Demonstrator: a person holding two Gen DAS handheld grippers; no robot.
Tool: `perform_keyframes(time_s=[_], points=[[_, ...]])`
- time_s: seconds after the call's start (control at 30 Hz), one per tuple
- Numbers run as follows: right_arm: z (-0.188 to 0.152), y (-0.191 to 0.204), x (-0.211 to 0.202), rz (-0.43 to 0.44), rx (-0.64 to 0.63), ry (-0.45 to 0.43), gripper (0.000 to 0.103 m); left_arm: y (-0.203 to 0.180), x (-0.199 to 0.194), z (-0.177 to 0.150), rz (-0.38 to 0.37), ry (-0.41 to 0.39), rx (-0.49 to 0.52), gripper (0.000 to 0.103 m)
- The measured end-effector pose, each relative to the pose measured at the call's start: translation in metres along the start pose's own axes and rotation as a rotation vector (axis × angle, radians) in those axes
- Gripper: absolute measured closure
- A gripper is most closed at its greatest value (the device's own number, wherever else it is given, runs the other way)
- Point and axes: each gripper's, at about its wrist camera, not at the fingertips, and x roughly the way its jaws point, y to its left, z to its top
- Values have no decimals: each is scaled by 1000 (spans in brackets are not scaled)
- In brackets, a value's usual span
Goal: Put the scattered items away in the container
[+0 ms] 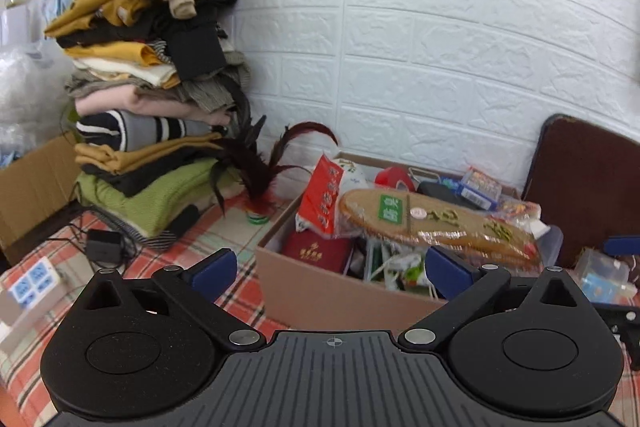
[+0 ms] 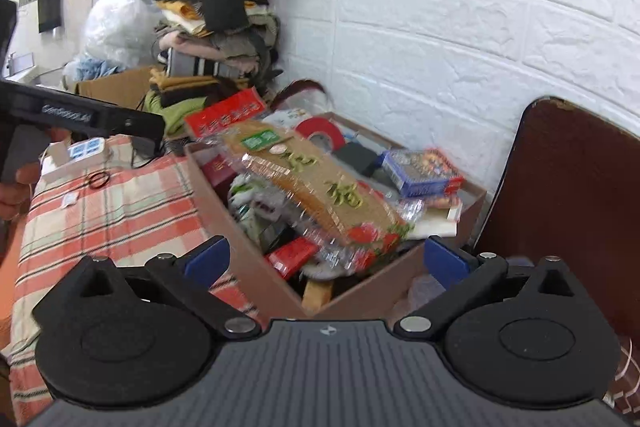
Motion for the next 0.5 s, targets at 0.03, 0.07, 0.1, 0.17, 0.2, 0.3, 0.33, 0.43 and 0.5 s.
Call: perform_keyframes(time_s=[0.03,0.07,0.1,0.17,0.2,0.3,0.33,0.43,0.5], points=[[-2,2,-4,3,6,14,1,-1,-6,-4,-1,1,7,0],[-4,4,-7,5,11,29,1,-2,-11,-8,-3,5,10,0],[-7,6,-12,6,13,34,1,-4,-15,-12,-3,13,10,0],[-12,11,-21,3,13,43,1,-9,-22,-19,-1,36,4,0],[-14,13,-26,-1,10,50,1,-12,-26,-22,0,49,0,0],[-19,21,-39,-17,2,61,1,-22,-37,-30,-6,79,1,0],[-21,24,-44,-22,-1,64,1,-25,-41,-32,-10,78,5,0],[-24,29,-52,-37,-5,67,1,-36,-50,-36,-13,68,18,0],[-25,30,-56,-45,-3,68,1,-42,-54,-37,-13,64,27,0]])
